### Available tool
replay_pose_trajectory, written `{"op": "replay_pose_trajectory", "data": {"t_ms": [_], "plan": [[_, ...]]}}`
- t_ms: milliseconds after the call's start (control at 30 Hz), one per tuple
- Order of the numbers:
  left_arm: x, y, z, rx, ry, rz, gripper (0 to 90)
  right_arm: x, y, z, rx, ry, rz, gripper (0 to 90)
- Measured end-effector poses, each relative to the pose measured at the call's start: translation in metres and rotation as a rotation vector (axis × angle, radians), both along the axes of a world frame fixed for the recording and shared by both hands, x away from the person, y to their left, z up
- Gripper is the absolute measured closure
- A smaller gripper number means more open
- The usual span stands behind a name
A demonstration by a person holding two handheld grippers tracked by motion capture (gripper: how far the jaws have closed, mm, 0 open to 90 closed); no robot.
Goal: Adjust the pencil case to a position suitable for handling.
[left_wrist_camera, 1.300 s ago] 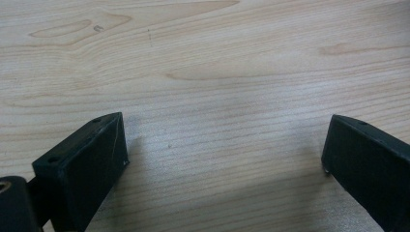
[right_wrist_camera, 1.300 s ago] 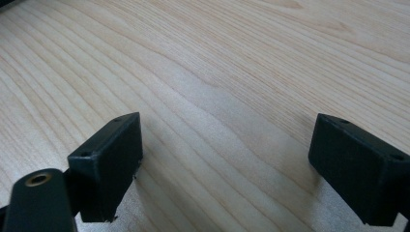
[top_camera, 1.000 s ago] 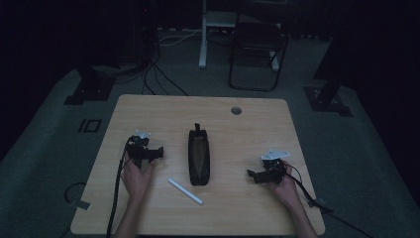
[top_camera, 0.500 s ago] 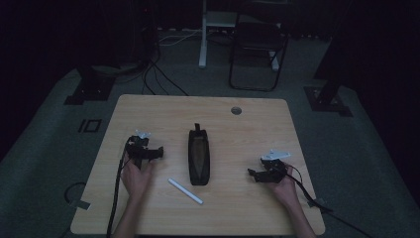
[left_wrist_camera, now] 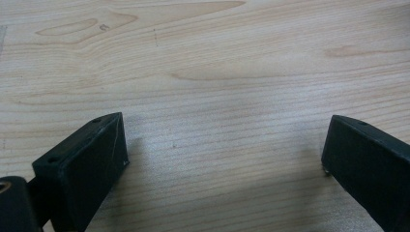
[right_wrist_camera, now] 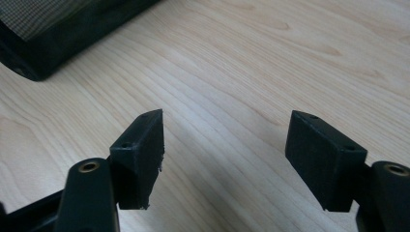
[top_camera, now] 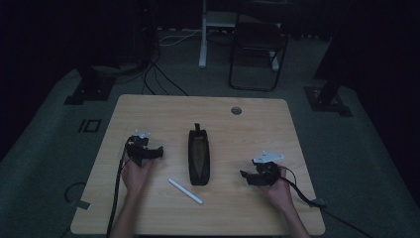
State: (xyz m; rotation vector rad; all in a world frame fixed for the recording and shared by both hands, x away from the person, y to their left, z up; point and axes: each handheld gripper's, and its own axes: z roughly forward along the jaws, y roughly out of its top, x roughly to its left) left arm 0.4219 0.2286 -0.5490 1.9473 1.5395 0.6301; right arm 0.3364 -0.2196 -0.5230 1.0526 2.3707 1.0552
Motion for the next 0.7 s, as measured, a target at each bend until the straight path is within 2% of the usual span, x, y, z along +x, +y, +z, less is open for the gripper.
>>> {"op": "replay_pose_trajectory", "data": {"t_ms": [167, 300, 367, 633, 700], "plan": [[0.0, 0.0, 0.0, 0.0, 0.0, 0.0, 2.7, -0.005, 0.004, 0.007, 0.015, -0.023, 0.001, 30.9], [0.0, 0.0, 0.0, 0.0, 0.0, 0.0, 2.7, -0.012, 0.007, 0.016, 0.036, -0.062, 0.01, 29.9], [0.0, 0.0, 0.0, 0.0, 0.0, 0.0, 2.7, -0.016, 0.011, 0.021, 0.028, -0.09, 0.002, 28.9], [0.0, 0.0, 0.0, 0.0, 0.0, 0.001, 2.7, -0.025, 0.026, 0.033, 0.02, -0.127, 0.02, 29.5], [0.0, 0.0, 0.0, 0.0, 0.0, 0.001, 2.7, -0.028, 0.032, 0.038, 0.008, -0.148, 0.02, 32.2]]}}
